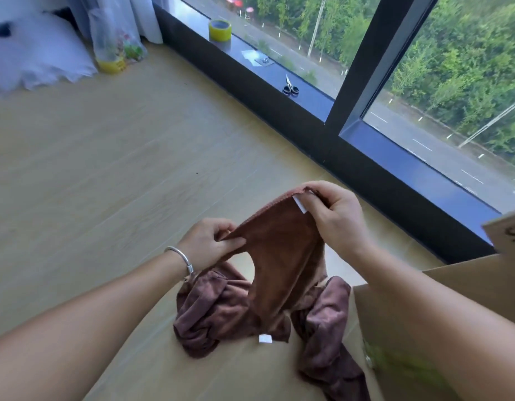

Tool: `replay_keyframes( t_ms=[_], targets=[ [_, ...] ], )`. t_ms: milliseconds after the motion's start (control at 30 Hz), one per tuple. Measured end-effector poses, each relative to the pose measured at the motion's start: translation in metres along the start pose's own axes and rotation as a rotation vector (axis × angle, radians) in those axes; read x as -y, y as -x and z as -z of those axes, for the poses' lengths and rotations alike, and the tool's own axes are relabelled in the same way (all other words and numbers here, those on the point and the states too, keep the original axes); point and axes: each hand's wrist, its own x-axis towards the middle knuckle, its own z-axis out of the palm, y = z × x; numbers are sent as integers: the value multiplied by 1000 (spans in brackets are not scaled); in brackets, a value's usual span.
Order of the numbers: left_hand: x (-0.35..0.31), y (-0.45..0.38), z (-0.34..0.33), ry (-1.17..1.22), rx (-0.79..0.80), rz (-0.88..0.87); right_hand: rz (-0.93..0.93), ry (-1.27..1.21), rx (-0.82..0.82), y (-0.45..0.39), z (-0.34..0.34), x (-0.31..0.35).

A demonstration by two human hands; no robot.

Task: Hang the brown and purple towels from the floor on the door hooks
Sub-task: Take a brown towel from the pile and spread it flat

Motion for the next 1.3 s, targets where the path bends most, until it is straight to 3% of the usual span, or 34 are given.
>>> replay_keyframes(
  t_ms=[300, 500, 833, 900, 1000, 1100, 1200, 1300],
  targets=[
    [-85, 88, 98, -130, -169, 95, -10, 78, 25, -7, 30, 170],
    [-126, 150, 163, -101, -450, 130, -6, 65, 92, -18, 18, 272],
    [-127, 276, 257, -390, -308, 278, 61, 31, 282, -14, -38, 386],
    [-125, 303, 275, -410, -417, 355, 80, 42, 319, -9, -53, 406],
    [-128, 342, 305, -327, -714, 447, 90, 58, 370, -4, -71, 430],
    [-132, 381, 329, -325, -952, 448, 92, 70, 437, 8, -87, 443],
    [-140, 422, 339, -351, -1114, 414, 79, 9, 488, 27, -102, 450],
    [-146, 465, 331, -374, -1203, 438, -65, -64, 553, 50, -119, 447]
  ],
)
